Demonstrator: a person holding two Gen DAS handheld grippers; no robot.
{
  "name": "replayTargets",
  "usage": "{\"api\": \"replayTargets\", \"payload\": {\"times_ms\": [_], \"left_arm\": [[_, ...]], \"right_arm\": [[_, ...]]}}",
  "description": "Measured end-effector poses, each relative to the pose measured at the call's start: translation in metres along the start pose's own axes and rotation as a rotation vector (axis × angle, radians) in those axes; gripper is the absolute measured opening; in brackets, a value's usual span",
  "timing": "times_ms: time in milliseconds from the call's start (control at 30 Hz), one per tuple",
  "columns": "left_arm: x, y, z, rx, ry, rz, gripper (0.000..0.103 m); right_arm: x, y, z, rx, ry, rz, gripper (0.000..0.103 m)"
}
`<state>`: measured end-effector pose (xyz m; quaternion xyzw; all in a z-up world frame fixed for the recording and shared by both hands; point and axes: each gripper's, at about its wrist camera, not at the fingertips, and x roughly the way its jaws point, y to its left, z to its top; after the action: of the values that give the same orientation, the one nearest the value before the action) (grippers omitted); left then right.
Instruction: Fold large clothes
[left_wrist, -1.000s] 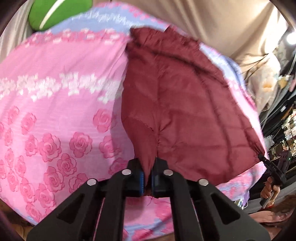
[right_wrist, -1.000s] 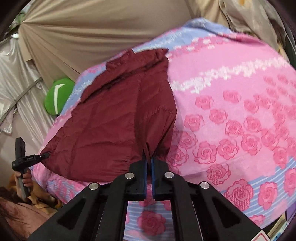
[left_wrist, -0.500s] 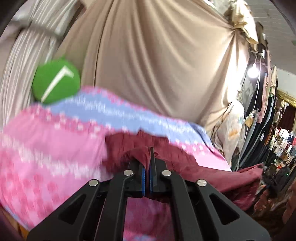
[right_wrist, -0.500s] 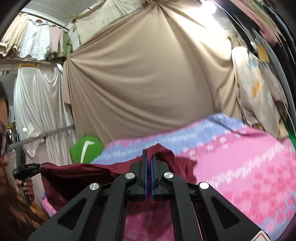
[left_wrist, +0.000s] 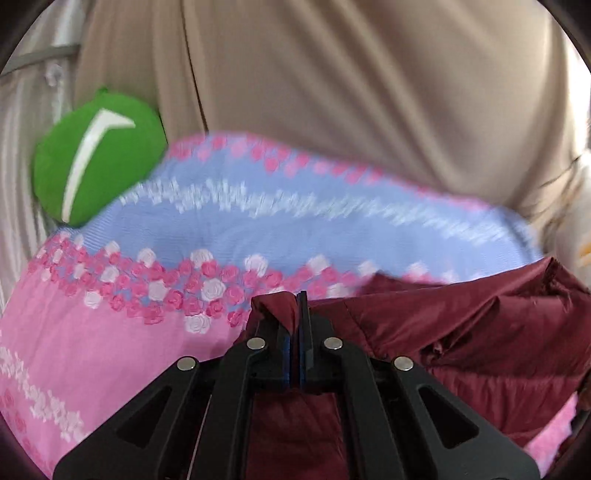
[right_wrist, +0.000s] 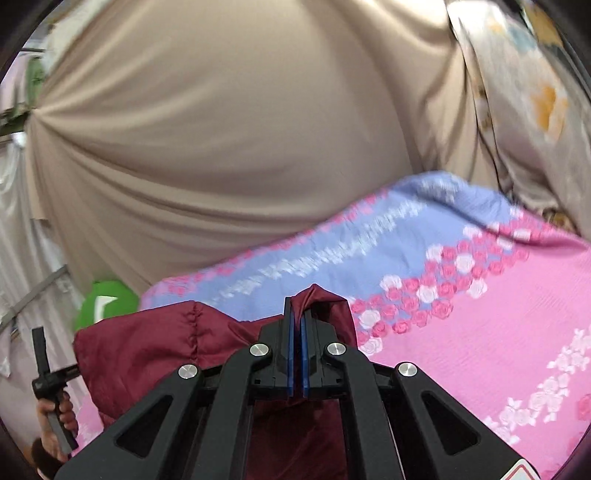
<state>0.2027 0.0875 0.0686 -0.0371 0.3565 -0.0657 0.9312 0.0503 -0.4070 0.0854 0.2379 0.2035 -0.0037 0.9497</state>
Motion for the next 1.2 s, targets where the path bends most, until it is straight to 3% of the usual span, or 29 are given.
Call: {"api": "replayTargets", "payload": {"times_ms": [133,233,433,500,567,633,667,700,767,833,1000,1033,1100,1200], "left_arm": [[0.088,0.000,-0.005,-0.009,0.135,0.067,0.002],[0.129,0.007,-0.019,-0.024,0.203,0.067,0.002],[0.145,0.014,-0.035,-0.056,0.176,0.034,0.005],[0.141,0.015,-0.036,-0.059,0.154,0.029,0.006],[0.124,0.020,-0.034,-0.083,0.124,0.016,0.010],[0.096,0.025,-0.029,-0.103,0.075,0.008,0.028],[0.074,0.026,-0.027,-0.102,0.034,0.003,0.048],[0.048,0.025,-0.027,-0.092,-0.022,0.004,0.060],[0.011,0.017,-0.031,-0.054,-0.085,-0.016,0.061],[-0.010,-0.005,-0.041,0.022,-0.072,-0.074,0.061],[0.009,-0.071,-0.102,0.183,0.104,-0.178,0.062],[0.018,-0.077,-0.114,0.200,0.131,-0.165,0.062],[0.022,-0.077,-0.129,0.233,0.106,-0.104,0.063],[0.018,-0.061,-0.134,0.243,0.058,0.009,0.063]], "right_arm": [[0.083,-0.024,-0.015,0.037,0.139,-0.090,0.002],[0.130,-0.043,-0.035,0.043,0.222,-0.168,0.002],[0.170,-0.069,-0.067,0.089,0.334,-0.175,0.003],[0.167,-0.072,-0.065,0.110,0.322,-0.159,0.004],[0.151,-0.070,-0.058,0.128,0.278,-0.144,0.017],[0.118,-0.063,-0.048,0.131,0.197,-0.134,0.024],[0.100,-0.056,-0.043,0.112,0.162,-0.125,0.024],[0.078,-0.043,-0.040,0.066,0.135,-0.112,0.024],[0.048,-0.015,-0.044,-0.021,0.132,-0.075,0.024],[0.029,0.023,-0.066,-0.132,0.178,-0.008,0.024],[0.032,0.090,-0.152,-0.286,0.346,0.134,0.024],[0.036,0.097,-0.169,-0.315,0.376,0.135,0.023],[0.038,0.097,-0.191,-0.355,0.385,0.092,0.016],[0.026,0.067,-0.190,-0.318,0.359,0.018,0.012]]}}
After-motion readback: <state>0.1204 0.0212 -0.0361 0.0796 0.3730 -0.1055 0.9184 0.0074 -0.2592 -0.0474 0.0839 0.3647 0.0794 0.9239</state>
